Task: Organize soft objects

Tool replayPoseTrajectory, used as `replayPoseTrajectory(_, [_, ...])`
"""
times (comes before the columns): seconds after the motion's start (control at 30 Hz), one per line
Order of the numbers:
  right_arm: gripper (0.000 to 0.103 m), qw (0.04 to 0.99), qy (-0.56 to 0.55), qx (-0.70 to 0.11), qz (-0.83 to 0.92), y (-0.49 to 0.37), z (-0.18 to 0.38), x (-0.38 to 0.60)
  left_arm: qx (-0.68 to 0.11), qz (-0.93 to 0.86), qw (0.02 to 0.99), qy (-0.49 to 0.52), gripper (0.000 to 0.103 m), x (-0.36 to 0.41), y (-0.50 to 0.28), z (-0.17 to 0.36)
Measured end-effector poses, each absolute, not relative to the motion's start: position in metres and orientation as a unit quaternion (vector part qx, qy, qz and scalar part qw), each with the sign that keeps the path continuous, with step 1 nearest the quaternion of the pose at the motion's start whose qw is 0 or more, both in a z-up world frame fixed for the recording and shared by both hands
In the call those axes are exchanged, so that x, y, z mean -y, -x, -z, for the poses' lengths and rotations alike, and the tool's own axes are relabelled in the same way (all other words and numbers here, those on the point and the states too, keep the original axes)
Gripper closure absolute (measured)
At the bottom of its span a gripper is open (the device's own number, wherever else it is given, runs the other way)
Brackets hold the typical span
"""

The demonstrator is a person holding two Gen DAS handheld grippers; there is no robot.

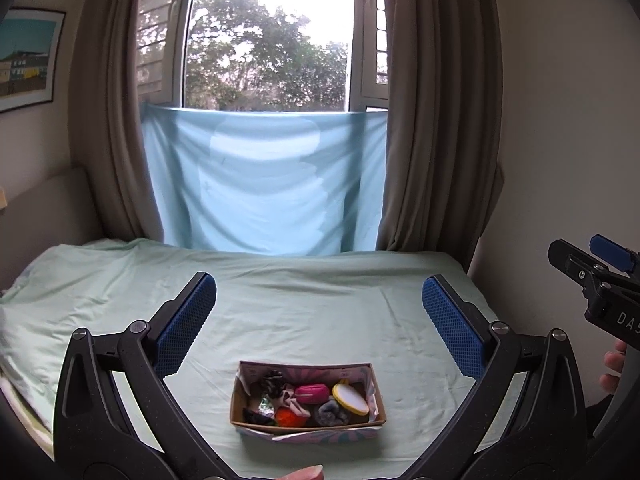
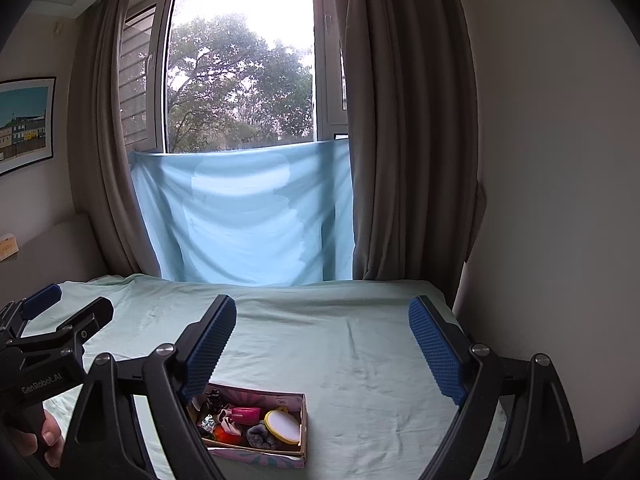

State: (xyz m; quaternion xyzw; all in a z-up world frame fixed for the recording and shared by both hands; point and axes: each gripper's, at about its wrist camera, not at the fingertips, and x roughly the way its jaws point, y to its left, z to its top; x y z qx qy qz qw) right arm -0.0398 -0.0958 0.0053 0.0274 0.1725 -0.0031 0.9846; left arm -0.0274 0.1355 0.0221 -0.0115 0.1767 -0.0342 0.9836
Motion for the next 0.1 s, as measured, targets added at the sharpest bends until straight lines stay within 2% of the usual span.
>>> replayPoseTrajectory(0.1, [0.017,0.984,-0.028,-0.174,0.004,0.0388,-0.0042,0.0957,-0.167,0.034,0.985,0.005,0.000,-0.1339,0.0293,-0.0228])
